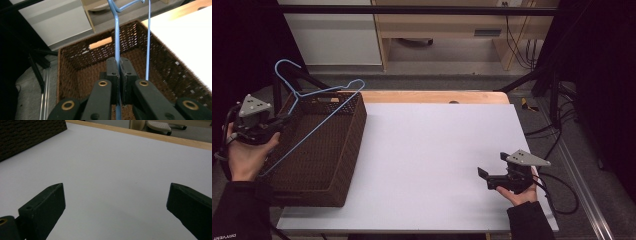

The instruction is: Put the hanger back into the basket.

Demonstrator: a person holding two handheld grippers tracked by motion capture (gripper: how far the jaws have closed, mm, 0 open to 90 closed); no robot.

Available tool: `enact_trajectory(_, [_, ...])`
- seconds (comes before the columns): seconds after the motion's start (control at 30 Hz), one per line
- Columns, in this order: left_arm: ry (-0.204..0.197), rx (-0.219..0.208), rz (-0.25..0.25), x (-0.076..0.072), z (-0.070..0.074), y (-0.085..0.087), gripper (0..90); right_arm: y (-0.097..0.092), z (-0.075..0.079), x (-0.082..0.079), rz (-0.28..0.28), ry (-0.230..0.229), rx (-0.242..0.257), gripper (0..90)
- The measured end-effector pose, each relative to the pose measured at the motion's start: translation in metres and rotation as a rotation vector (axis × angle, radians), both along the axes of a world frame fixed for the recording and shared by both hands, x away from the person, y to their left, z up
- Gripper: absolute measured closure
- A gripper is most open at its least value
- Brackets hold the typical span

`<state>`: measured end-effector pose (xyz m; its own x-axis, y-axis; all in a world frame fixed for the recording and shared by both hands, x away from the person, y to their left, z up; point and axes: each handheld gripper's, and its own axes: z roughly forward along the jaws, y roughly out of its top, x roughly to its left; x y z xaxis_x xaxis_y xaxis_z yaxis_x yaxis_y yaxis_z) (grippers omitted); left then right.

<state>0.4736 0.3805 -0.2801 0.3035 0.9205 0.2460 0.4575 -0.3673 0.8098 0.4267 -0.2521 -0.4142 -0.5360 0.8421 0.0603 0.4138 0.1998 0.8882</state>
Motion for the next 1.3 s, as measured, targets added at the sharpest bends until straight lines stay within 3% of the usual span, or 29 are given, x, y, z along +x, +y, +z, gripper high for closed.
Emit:
enact_trajectory(0.33, [0.037,0.025,0.033,0.002,-0.019,0.020,87.2,0.001,0.000,0.000,-0.003,0.003,0.003,2.5])
enact_trajectory(0.67, [0.062,0.077,0.029,0.010,-0.040,0.018,87.3,0.001,-0.001,0.000,-0.002,0.004,-0.003,2.5])
enact_trajectory(0.97, [0.077,0.063,0.039,0.016,-0.061,0.012,87.2,0.001,-0.001,0.000,-0.003,0.001,-0.003,2.6])
enact_trajectory(1.03, [0.079,0.043,0.042,0.015,-0.065,0.016,87.1,0.001,-0.001,0.000,-0.002,0.002,-0.004,2.6])
enact_trajectory(1.3, [0.171,0.055,0.073,0.020,-0.091,0.022,86.9,0.001,-0.001,0.000,-0.003,0.002,-0.004,2.6])
